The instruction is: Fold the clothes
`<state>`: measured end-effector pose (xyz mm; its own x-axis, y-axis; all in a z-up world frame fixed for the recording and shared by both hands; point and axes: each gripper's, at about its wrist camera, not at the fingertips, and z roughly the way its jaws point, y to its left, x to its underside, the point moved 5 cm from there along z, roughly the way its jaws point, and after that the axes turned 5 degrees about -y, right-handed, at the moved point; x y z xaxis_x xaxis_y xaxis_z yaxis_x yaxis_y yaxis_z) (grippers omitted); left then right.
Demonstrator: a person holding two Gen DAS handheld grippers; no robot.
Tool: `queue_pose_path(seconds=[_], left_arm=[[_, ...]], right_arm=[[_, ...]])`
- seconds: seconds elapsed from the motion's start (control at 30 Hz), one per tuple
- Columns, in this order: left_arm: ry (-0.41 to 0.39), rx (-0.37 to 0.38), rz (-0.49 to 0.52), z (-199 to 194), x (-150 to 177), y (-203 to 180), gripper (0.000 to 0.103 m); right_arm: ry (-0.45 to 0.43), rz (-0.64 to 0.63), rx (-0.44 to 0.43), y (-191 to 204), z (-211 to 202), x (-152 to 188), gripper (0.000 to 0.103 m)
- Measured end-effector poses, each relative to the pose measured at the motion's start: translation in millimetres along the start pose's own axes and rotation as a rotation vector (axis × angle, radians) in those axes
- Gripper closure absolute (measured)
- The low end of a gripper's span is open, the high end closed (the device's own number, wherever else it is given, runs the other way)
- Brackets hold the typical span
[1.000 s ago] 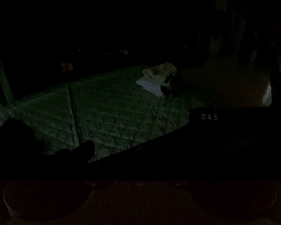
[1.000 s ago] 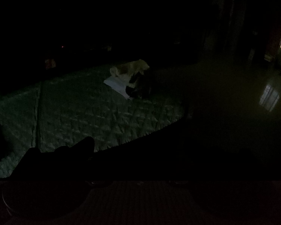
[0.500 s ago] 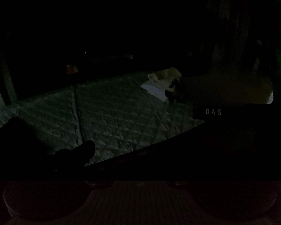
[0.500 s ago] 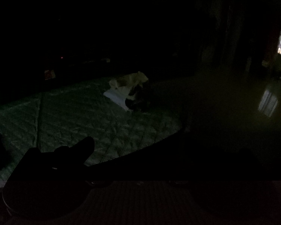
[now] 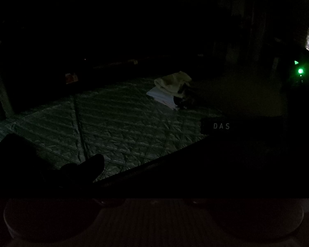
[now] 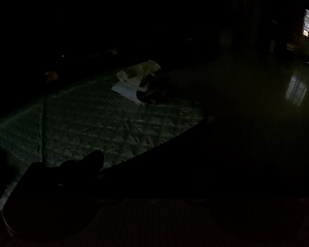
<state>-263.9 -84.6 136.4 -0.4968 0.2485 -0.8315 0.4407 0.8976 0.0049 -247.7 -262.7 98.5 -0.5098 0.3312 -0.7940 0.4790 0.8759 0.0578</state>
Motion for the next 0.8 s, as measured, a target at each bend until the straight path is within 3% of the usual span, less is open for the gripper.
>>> queue_pose_path(seconds=[0.27,0.8], left_arm=[[0.01,-0.016,-0.012,3.6,-0.3,3.1,0.001],[0.024,-0.029,-0.024,8.1,-1.4,12.2,0.001]], right_arm=[[-0.058,-0.015,0.014,0.7,-5.7,0.8,0.0],[-0.048,-0.047,-0.004,8.3,-5.4,1.6,0.0]])
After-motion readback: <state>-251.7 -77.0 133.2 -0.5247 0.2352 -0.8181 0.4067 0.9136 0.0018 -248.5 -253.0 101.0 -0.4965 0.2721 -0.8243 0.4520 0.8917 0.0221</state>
